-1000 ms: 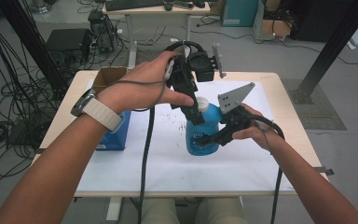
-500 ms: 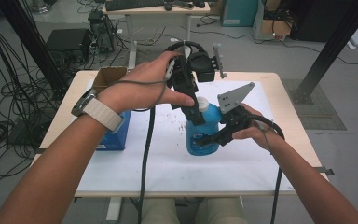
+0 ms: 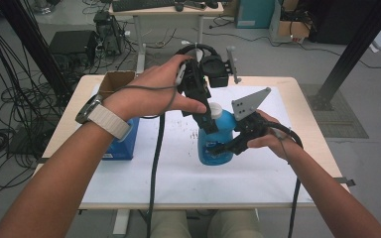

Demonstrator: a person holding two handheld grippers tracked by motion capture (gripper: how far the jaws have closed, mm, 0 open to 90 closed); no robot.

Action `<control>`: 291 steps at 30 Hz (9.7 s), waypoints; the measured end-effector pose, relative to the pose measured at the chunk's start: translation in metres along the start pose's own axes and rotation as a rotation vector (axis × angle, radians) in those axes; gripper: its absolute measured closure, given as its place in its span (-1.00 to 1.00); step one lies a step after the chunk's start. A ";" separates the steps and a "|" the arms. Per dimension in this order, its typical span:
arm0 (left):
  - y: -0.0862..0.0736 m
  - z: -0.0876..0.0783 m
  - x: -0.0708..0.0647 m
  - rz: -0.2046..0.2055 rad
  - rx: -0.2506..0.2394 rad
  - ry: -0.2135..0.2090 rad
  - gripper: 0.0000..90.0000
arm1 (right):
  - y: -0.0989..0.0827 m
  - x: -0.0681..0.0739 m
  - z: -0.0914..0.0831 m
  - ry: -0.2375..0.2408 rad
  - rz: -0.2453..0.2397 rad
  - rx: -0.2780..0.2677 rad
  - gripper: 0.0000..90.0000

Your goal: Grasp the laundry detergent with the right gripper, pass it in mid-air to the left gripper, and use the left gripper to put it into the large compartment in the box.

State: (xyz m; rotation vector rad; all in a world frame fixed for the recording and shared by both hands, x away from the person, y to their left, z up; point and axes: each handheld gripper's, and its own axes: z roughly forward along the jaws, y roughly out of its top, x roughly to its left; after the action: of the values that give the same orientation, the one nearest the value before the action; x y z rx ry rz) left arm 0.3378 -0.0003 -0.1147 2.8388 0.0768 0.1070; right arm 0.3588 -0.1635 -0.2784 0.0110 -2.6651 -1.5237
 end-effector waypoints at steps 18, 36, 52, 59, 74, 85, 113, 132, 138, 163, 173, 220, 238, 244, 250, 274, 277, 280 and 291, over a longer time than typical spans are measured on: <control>-0.001 0.000 0.000 0.001 0.000 0.002 -0.84 | 0.000 -0.001 0.000 0.000 -0.001 0.002 -0.05; -0.001 -0.001 0.000 0.000 -0.003 0.003 -0.84 | 0.000 0.000 0.001 0.001 0.001 0.004 -0.05; -0.001 0.000 -0.001 0.005 0.002 -0.007 -0.82 | 0.000 -0.001 0.001 0.002 0.004 0.007 -0.05; -0.002 0.000 0.000 0.006 -0.001 -0.004 -0.82 | 0.000 -0.001 0.002 0.003 0.004 0.007 -0.05; -0.002 0.000 0.000 0.005 -0.004 0.002 -0.82 | 0.001 -0.001 0.003 0.007 0.000 0.008 -0.05; -0.001 0.003 0.000 0.007 -0.005 -0.004 -0.82 | 0.003 0.001 0.004 0.013 0.001 0.009 -0.05; 0.005 0.028 0.003 0.033 0.019 -0.041 -0.79 | 0.007 0.005 0.004 0.016 -0.037 0.012 -0.05; 0.006 0.038 0.003 0.055 0.048 -0.073 -0.62 | 0.008 0.011 0.003 0.014 -0.025 0.032 -0.05; 0.007 0.041 0.001 0.061 0.039 -0.086 -0.52 | 0.008 0.012 0.004 0.010 -0.020 0.035 -0.05; 0.005 0.047 0.001 0.085 0.087 -0.116 -0.20 | 0.007 0.013 0.008 0.021 -0.023 0.065 -0.05; 0.005 0.048 0.001 0.081 0.087 -0.105 -0.19 | 0.006 0.012 0.008 0.014 -0.023 0.073 -0.05; 0.004 0.047 0.002 0.067 0.077 -0.089 -0.19 | 0.007 0.011 0.008 -0.006 -0.012 0.060 -0.05; 0.008 0.044 0.001 0.078 0.082 -0.085 -0.19 | 0.008 0.012 0.004 -0.009 -0.031 0.056 -0.05; 0.009 0.044 0.002 0.081 0.081 -0.084 -0.18 | 0.008 0.011 0.003 -0.011 -0.033 0.057 -0.05; 0.009 0.044 0.001 0.072 0.081 -0.078 -0.18 | 0.008 0.010 0.003 -0.012 -0.038 0.059 -0.05; 0.007 0.042 0.003 0.070 0.091 -0.080 -0.18 | 0.011 0.009 0.004 -0.004 -0.026 0.078 -0.05; 0.007 0.042 0.004 0.075 0.093 -0.079 -0.18 | 0.011 0.009 0.004 -0.003 -0.027 0.077 -0.05; 0.007 0.042 0.003 0.075 0.092 -0.078 -0.19 | 0.011 0.008 0.004 -0.001 -0.027 0.078 -0.05; 0.008 0.041 0.003 0.072 0.089 -0.075 -0.18 | 0.013 0.008 0.003 -0.002 -0.028 0.075 -0.05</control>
State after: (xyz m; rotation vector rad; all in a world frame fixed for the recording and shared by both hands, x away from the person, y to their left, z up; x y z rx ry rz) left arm 0.3449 -0.0195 -0.1509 2.9313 -0.0372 0.0127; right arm 0.3508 -0.1549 -0.2687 0.0519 -2.7332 -1.4318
